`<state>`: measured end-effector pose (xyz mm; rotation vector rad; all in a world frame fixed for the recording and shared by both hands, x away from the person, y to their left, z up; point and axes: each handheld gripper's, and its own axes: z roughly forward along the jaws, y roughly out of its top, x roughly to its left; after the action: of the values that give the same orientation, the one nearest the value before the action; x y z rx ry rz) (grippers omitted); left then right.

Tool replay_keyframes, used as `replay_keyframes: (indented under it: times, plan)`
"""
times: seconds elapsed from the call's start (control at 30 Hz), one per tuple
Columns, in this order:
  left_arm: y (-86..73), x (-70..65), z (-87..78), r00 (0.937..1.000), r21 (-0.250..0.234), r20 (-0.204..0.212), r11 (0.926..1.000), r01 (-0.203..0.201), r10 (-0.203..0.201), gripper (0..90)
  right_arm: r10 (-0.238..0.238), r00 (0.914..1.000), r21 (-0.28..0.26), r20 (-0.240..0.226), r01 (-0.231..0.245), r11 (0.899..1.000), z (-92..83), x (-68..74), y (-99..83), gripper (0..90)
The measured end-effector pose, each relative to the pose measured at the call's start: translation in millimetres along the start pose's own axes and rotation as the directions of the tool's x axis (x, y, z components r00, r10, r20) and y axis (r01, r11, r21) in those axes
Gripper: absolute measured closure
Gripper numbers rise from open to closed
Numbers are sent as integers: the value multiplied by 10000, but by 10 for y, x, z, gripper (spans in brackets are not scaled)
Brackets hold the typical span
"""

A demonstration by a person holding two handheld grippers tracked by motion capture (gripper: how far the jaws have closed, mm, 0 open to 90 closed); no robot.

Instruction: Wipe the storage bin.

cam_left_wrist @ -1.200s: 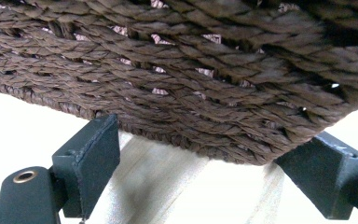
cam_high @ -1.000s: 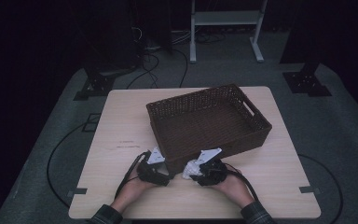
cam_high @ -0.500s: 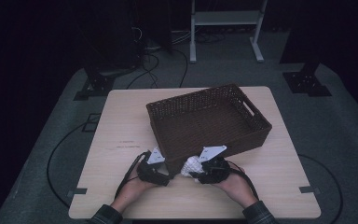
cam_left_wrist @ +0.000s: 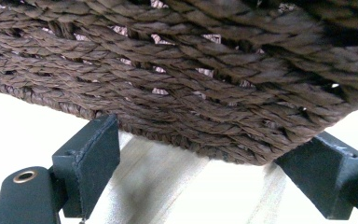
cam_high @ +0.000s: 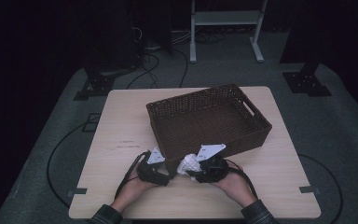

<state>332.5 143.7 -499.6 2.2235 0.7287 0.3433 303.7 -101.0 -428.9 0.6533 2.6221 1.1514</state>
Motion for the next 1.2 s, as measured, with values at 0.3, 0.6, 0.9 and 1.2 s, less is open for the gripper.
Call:
replay_keyframes:
  times: [0.3,0.6,0.9,1.2]
  plan:
    - [0,0,0,10000,5,-1,10000,-3,3,140,-27,9997,783,-239,46,9969,286,33,-72,566]
    - [-1,-1,0,10000,-17,-7,10000,23,-23,143,-212,9992,1383,-354,259,9900,513,59,-139,567]
    - [-1,-1,0,10000,-24,-7,10000,25,-25,142,-624,9978,1294,-203,645,9895,452,116,-51,568]
    - [0,-1,0,10000,-15,-7,10000,16,-16,143,-687,9969,605,-379,709,9956,314,143,55,569]
